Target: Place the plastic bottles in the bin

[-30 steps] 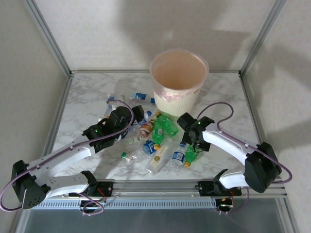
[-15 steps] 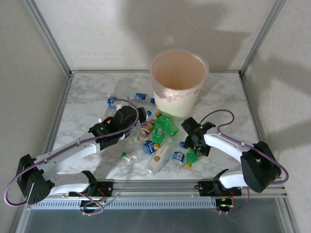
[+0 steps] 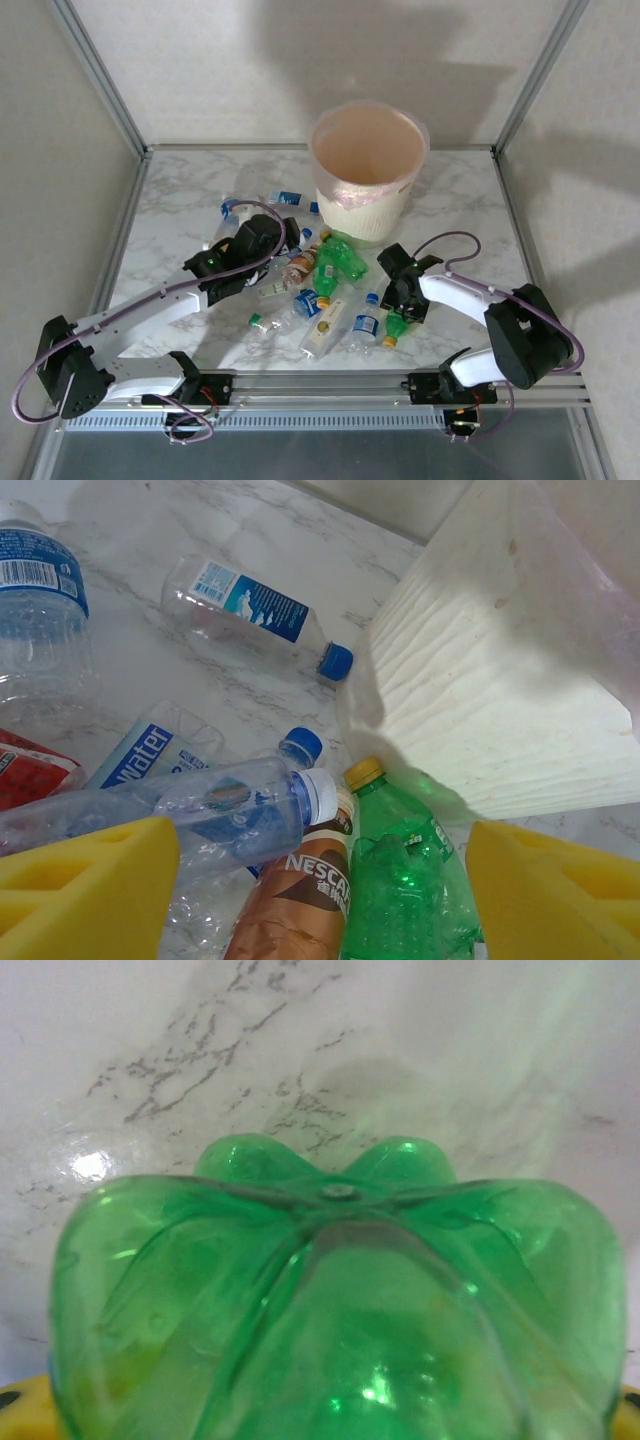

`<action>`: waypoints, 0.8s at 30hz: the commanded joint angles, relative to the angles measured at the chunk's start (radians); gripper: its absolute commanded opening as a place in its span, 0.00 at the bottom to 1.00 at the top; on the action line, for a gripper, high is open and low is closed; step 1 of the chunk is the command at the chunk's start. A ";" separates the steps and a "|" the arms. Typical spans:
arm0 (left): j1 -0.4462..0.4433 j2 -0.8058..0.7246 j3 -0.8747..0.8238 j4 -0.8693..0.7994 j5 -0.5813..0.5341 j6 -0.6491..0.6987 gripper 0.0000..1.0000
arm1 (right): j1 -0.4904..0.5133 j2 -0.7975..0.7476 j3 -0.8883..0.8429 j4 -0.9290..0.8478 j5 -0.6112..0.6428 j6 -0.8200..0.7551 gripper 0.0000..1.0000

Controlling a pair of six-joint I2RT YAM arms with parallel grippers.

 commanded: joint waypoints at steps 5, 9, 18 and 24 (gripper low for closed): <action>0.013 -0.013 0.007 -0.002 -0.014 -0.030 0.75 | -0.014 -0.019 -0.035 0.004 0.051 0.002 0.54; 0.014 -0.022 -0.003 -0.006 -0.015 -0.036 0.74 | -0.016 -0.044 -0.022 -0.025 0.076 0.005 0.52; 0.015 -0.028 -0.016 -0.004 -0.018 -0.055 0.74 | -0.016 -0.140 0.099 -0.161 0.144 -0.002 0.51; 0.020 -0.022 -0.018 -0.006 -0.020 -0.060 0.73 | -0.017 -0.215 0.337 -0.271 0.232 -0.050 0.52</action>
